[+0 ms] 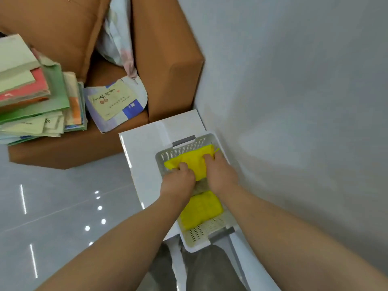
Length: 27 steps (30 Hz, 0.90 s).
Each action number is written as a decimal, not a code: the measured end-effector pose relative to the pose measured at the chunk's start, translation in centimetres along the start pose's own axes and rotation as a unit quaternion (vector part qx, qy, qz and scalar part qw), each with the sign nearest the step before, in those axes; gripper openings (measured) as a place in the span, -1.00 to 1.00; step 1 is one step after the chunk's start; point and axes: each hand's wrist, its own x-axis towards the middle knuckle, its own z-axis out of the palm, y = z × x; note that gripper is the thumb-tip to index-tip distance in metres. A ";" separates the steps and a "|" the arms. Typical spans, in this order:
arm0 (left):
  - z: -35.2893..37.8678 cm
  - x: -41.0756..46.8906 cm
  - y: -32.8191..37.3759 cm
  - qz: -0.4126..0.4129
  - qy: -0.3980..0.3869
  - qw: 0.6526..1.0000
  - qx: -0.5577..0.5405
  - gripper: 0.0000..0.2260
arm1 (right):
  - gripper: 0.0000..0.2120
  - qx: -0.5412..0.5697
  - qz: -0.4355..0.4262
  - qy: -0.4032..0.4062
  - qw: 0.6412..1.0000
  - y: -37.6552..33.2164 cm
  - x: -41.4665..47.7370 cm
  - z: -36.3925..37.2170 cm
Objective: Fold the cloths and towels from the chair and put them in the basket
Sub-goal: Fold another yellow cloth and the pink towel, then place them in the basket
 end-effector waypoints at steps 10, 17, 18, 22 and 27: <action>6.8 10.1 -1.7 -0.075 -0.064 0.995 0.000 -0.67 | -0.66 -0.066 -0.023 -0.056 0.996 0.3 8.2 8.3; 8.4 11.3 -1.4 -0.071 -0.101 0.991 0.049 -0.69 | -0.61 -0.116 -0.027 -0.076 0.990 0.4 9.0 9.5; 8.4 11.5 -1.5 -0.070 -0.106 0.990 0.063 -0.70 | -0.60 -0.122 -0.026 -0.076 0.989 0.3 9.1 9.6; 7.9 11.7 -1.5 -0.041 -0.120 0.969 0.212 -0.75 | -0.52 -0.175 -0.038 -0.092 0.980 -0.4 9.4 9.3; 9.1 11.3 -1.0 -0.003 -0.122 0.951 0.283 -0.69 | -0.61 -0.306 -0.117 -0.067 0.942 -1.0 10.1 8.8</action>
